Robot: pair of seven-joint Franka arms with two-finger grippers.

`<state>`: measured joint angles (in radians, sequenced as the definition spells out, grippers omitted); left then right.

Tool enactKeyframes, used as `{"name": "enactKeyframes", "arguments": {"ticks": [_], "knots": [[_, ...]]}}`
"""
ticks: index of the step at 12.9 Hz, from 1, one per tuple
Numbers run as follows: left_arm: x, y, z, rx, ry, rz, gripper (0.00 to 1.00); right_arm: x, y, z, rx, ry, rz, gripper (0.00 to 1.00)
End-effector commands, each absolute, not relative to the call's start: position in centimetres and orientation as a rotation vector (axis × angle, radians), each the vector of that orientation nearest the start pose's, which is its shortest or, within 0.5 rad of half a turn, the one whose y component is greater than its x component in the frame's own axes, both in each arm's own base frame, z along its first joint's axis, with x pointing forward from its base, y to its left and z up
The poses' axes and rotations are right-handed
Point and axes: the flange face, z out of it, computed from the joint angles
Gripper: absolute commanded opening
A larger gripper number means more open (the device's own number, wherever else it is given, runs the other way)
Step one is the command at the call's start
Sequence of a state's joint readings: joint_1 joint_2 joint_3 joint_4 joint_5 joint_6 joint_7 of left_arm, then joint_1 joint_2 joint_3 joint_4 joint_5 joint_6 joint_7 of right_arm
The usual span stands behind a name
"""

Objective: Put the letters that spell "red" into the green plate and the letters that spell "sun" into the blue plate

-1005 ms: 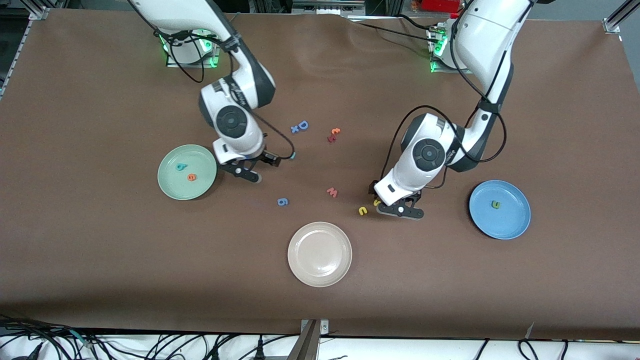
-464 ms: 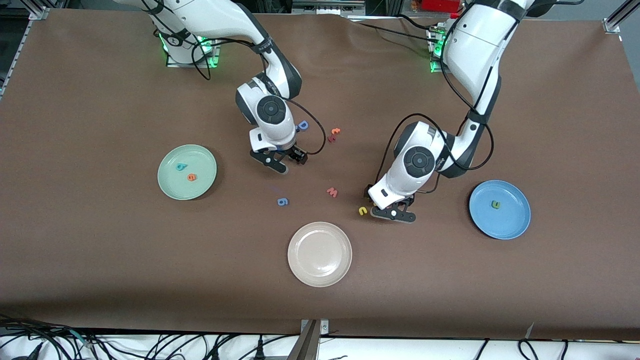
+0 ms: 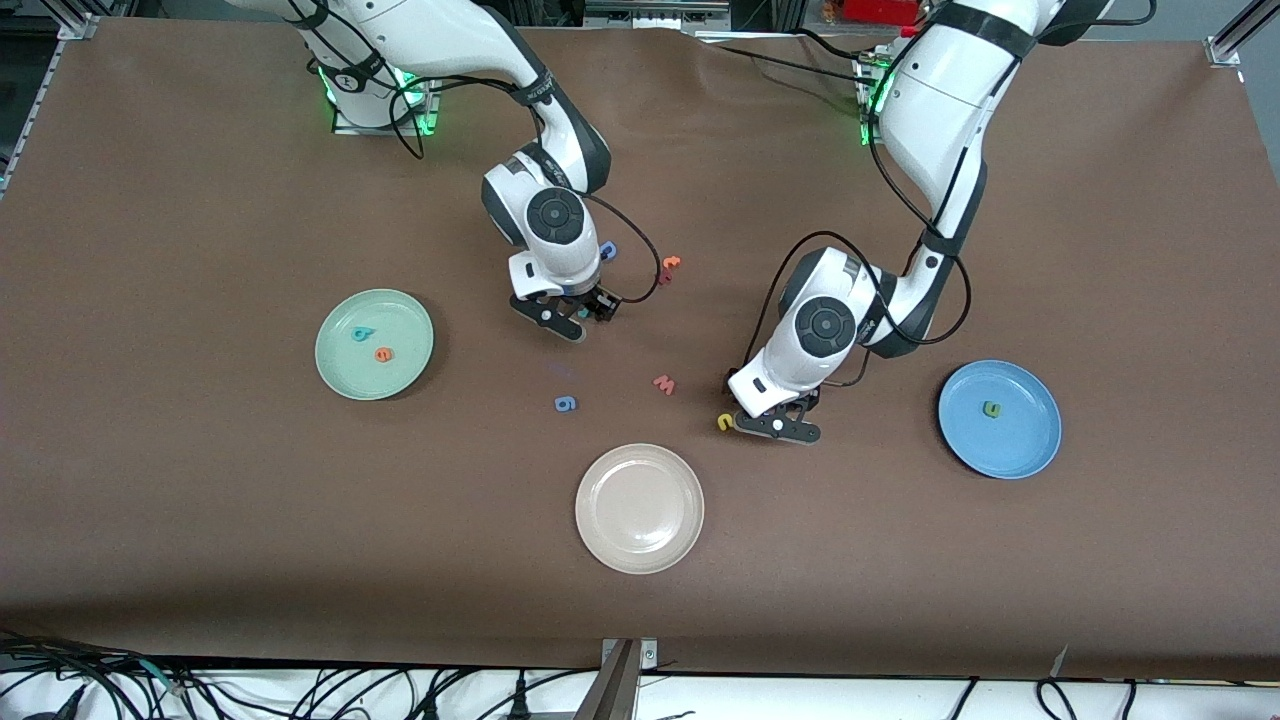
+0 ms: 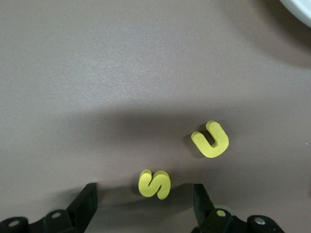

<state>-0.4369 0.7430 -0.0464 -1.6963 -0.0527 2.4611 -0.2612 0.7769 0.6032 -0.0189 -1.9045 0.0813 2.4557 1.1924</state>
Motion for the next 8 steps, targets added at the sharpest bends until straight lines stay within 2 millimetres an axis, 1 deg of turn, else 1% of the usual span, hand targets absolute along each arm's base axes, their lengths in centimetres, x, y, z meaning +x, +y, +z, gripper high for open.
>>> {"name": "enactKeyframes", "arguments": {"ticks": [1,2,3,4,6,7,8], "knots": [[60.53,-31.71,16.65,-3.210,0.261,-0.024,0.85,45.47,43.38,17.26,-3.061,0.789,0.082,0.43],[60.49,-31.91,16.69,-3.210,0.269,-0.039,0.81,45.53,43.31,17.26,-3.062,0.789,0.079,0.41],[60.49,-31.91,16.69,-3.210,0.269,-0.039,0.77,45.59,43.37,17.42,-3.059,0.788,0.077,0.35],[60.50,-31.92,16.70,-3.210,0.271,-0.042,0.74,45.65,43.30,17.42,-3.060,0.788,0.076,0.32],[60.48,-32.03,16.66,-3.209,0.281,-0.043,0.69,45.74,43.12,17.28,-3.065,0.783,0.071,0.31],[60.43,-32.00,16.60,-3.208,0.281,-0.040,0.67,45.86,43.11,17.44,-3.068,0.772,0.061,0.23],[60.42,-32.00,16.51,-3.208,0.280,-0.040,0.62,45.80,43.05,17.28,-3.072,0.771,0.061,0.10]]}}
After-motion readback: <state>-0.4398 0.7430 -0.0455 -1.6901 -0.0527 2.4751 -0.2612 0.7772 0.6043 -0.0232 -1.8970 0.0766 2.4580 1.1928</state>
